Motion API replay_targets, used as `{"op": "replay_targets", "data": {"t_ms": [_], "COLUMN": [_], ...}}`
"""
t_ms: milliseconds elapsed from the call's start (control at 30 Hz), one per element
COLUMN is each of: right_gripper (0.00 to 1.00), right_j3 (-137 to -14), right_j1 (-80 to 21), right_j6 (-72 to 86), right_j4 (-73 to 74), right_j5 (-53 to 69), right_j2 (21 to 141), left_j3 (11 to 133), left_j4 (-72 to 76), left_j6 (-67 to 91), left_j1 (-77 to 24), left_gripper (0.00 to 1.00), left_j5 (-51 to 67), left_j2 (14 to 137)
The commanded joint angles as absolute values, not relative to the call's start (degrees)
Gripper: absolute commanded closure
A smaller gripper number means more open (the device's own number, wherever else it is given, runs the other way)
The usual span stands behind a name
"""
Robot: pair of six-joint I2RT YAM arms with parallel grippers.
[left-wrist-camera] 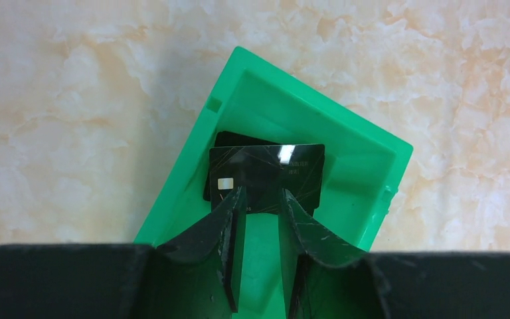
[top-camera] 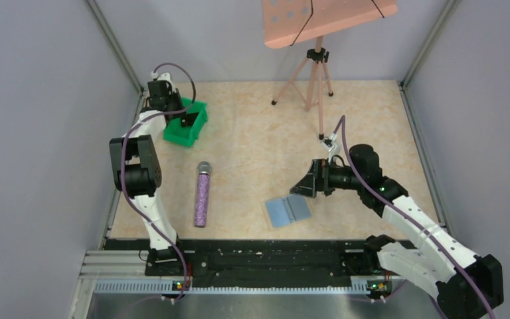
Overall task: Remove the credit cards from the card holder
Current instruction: Place the credit card in the storage box.
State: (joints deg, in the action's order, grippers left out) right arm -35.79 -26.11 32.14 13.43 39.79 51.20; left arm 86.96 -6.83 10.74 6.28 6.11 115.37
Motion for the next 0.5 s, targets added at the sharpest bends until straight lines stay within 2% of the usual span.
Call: {"op": "replay_targets", "data": {"t_ms": [0, 267, 467], "right_gripper": [0.02, 0.03, 0.06], "right_j3": [-38.64, -38.57, -37.92], "right_j1": [-25.66, -25.68, -25.73], "right_j6": [32.29, 33.71, 35.90], "right_j4": [13.51, 15.90, 19.36], "right_j5": [38.13, 34.80, 29.99], "right_j2": [51.18, 51.80, 52.76], "left_j3": [90.87, 94.21, 90.85], "left_j4": [-7.81, -12.77, -15.85], "left_j6": [10.46, 12.59, 18.06], "left_j1": [6.64, 6.51, 5.01], "left_gripper": [0.69, 0.61, 0.58], "left_j5": [6.64, 11.37, 16.40], "left_j2": [115.34, 111.48, 105.88]}}
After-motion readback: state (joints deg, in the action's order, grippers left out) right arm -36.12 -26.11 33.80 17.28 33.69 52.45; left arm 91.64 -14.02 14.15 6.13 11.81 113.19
